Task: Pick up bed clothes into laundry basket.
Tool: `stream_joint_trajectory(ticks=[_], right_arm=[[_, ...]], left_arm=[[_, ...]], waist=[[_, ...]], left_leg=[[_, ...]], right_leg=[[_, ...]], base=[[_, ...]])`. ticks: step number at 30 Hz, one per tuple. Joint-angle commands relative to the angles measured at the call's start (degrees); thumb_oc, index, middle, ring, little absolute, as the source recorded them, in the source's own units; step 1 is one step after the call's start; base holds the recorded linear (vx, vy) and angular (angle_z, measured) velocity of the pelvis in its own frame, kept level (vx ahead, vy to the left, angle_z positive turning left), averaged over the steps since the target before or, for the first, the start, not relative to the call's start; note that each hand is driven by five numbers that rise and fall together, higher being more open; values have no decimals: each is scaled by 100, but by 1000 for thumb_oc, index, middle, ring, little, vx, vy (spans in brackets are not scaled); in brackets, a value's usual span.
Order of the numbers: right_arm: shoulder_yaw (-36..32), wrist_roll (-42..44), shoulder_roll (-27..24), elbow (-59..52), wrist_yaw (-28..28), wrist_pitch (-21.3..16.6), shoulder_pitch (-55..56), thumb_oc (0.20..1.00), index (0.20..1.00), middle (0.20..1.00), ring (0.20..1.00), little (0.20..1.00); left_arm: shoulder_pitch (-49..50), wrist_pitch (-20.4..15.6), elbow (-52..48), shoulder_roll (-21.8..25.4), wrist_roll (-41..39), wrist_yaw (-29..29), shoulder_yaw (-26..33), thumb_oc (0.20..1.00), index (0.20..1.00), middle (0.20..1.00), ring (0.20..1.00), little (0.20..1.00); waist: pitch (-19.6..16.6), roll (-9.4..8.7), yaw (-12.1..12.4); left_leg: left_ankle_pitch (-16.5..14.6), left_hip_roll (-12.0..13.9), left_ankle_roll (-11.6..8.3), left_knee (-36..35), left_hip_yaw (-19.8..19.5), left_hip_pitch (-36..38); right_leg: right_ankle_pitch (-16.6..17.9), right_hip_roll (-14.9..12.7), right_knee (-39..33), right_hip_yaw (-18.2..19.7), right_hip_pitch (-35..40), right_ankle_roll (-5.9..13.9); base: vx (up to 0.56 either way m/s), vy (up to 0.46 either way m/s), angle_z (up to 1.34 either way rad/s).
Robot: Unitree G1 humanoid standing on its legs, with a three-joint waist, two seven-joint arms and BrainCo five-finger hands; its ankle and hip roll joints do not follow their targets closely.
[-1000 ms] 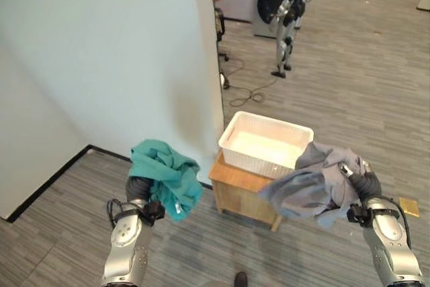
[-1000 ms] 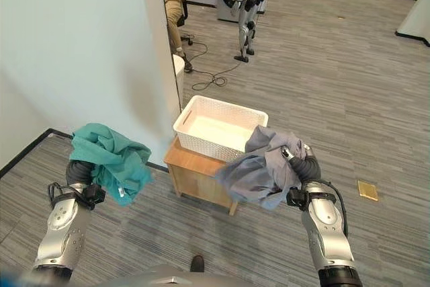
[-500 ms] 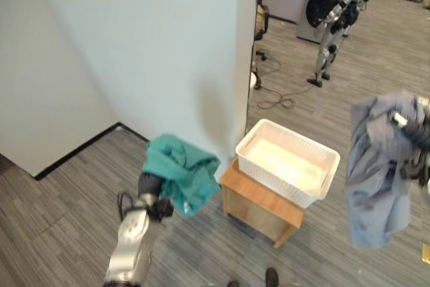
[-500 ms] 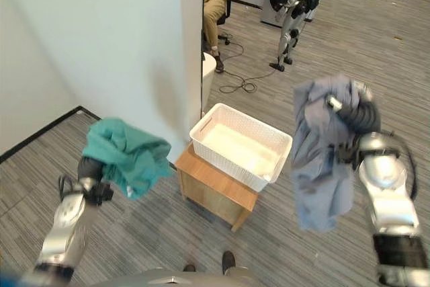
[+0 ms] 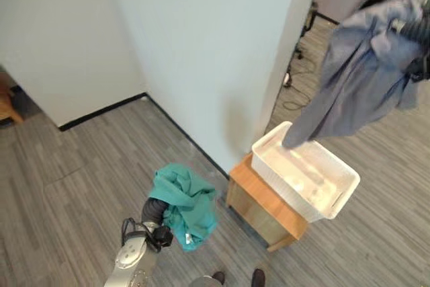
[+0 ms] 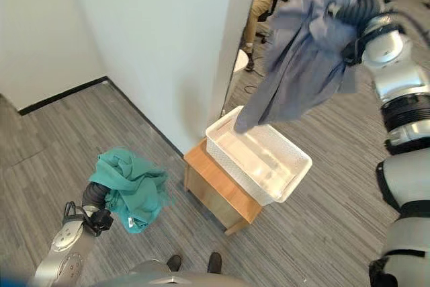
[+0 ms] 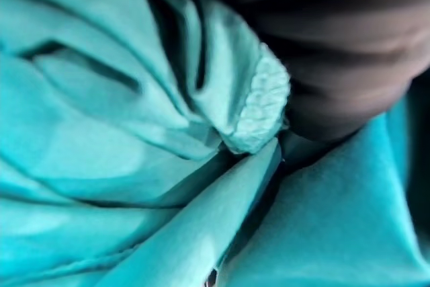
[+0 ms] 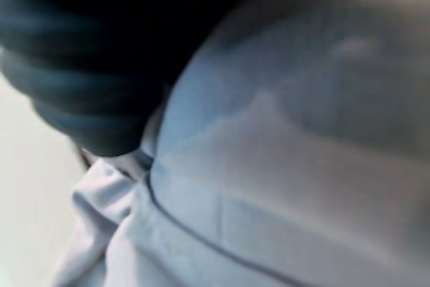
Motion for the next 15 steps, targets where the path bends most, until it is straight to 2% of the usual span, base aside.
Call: stream_joint_trajectory(ticks=[1,6,11,12,15], right_arm=[[214,76,-366,-65,-70,28,-401,200,200,200,200,200],[201,-495,438,-71,36,152,240,200,200,200,200,200],[90,-755,1061,-117,321,158,1227,200,200,200,200,200],[99,-800,1186,13,423,202,1453,1000,1000,1000,1000,1000],[309,-967,1398,433,914,352,1756,1000,1000,1000,1000,1000]], left_arm=[[-269,-309,-492,285,-267,13,54,200,200,200,200,200],[-373,-287,-466,230,-239,80,-74,200,200,200,200,200],[-523,-326,-370,176,-177,121,-150,200,200,200,200,200],[-548,-320,-361,163,-152,113,-157,200,200,200,200,200],[-632,-282,-331,186,-118,54,-145,200,200,200,200,200]], waist=[[-40,44,-51],[298,163,35],[457,205,83],[467,206,94],[487,230,109]], left_leg=[[398,71,-184,-133,80,-233],[481,43,-188,-110,48,-544],[519,23,-175,-95,37,-706],[517,25,-173,-97,31,-713],[509,31,-174,-99,31,-713]], right_leg=[[-205,-13,143,-103,265,133],[-129,1,141,-128,-30,106],[-98,15,126,-109,-181,108],[-102,19,119,-104,-189,106],[-110,25,103,-91,-195,107]], base=[[-59,7,4],[-75,3,2],[-35,5,1],[0,0,0],[15,-3,-2]])
